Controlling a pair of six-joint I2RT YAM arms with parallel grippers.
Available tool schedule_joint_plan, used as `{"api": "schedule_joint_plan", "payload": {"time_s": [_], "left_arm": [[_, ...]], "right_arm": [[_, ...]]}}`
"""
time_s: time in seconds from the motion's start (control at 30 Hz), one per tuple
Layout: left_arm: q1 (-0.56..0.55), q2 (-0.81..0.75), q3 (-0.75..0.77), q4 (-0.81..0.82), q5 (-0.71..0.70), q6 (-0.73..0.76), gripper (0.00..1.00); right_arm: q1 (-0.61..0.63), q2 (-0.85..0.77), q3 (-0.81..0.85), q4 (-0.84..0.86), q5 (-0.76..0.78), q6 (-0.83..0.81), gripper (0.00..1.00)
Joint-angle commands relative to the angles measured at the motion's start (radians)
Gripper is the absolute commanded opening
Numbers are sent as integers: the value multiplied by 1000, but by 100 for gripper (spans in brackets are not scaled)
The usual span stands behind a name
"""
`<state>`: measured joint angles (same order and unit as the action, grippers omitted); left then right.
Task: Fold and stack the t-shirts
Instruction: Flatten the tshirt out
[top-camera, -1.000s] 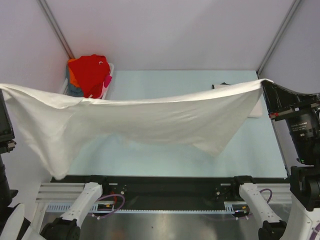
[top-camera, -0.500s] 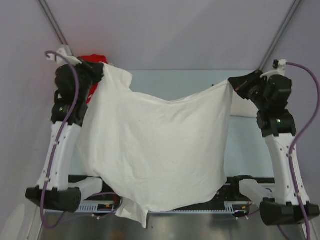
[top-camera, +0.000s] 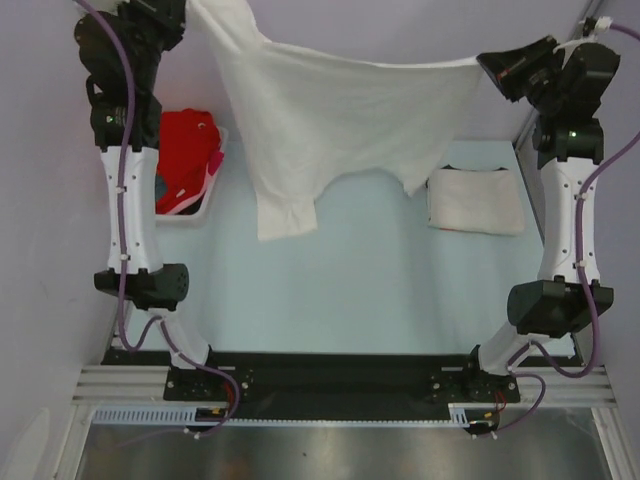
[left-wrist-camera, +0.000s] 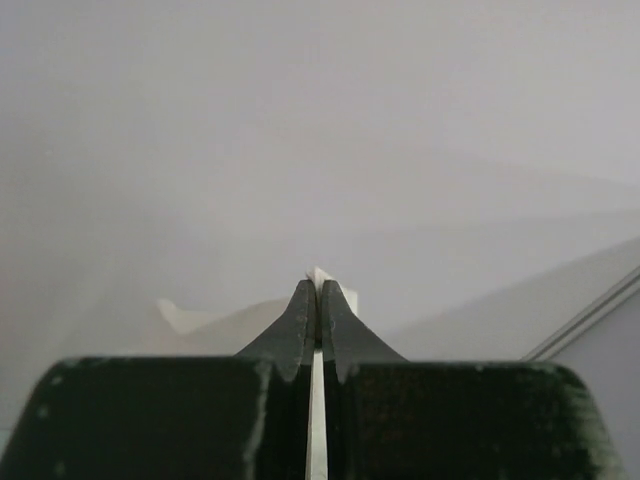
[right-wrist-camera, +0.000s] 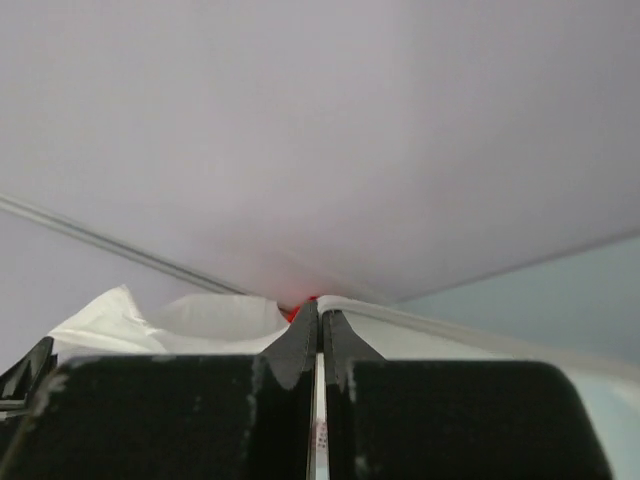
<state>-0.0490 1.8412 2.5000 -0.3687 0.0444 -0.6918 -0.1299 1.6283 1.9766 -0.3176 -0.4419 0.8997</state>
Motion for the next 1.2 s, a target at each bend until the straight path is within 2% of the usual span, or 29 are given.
{"api": "schedule_joint_plan", "payload": {"time_s": [0.0,0.07,0.13,0.2,0.23,0.3,0.33,0.4,0.43,0.5,0.53,0.57,0.7,0.87,0.9,1.0,1.17], "left_arm": [[85,9,76,94,111,-121,0],[87,-45,-76,187,94,-109,0],[86,-69,-214,229,101,-98,0],[86,-94,-288,270,139,-81,0],[86,-102,-362,292,158,-77,0],[83,-140,-493,319,214,-69,0],[78,-160,-538,335,225,-58,0],[58,-209,-639,343,229,-31,0],[58,-279,-750,347,203,10,0],[-1,-367,-878,364,148,46,0],[-12,-446,-1009,398,94,58,0],[-20,-491,-1073,408,74,58,0],[-28,-661,-1408,429,11,17,0],[-28,-868,-1690,436,-41,-11,0],[-28,-940,-1768,418,-88,-11,0],[-26,-1075,-1898,349,-149,-47,0],[-25,-1284,-2023,251,-163,-43,0]], "right_arm": [[-1,60,204,28,-81,39,0],[0,100,215,34,-98,33,0],[-1,107,147,89,-115,34,0],[0,93,46,162,-150,54,0],[1,84,-72,239,-161,65,0],[1,56,-175,293,-182,70,0],[1,47,-291,342,-184,67,0],[1,16,-405,371,-185,56,0],[0,9,-506,399,-188,53,0],[1,-8,-609,428,-189,45,0],[1,-10,-651,452,-190,41,0],[1,-10,-730,463,-193,36,0],[1,-1,-884,489,-193,4,0],[-2,-50,-1062,518,-172,-44,0],[-2,-67,-1109,500,-166,-53,0],[0,-195,-1227,462,-136,-100,0],[-2,-422,-1398,368,-49,-177,0]]}}
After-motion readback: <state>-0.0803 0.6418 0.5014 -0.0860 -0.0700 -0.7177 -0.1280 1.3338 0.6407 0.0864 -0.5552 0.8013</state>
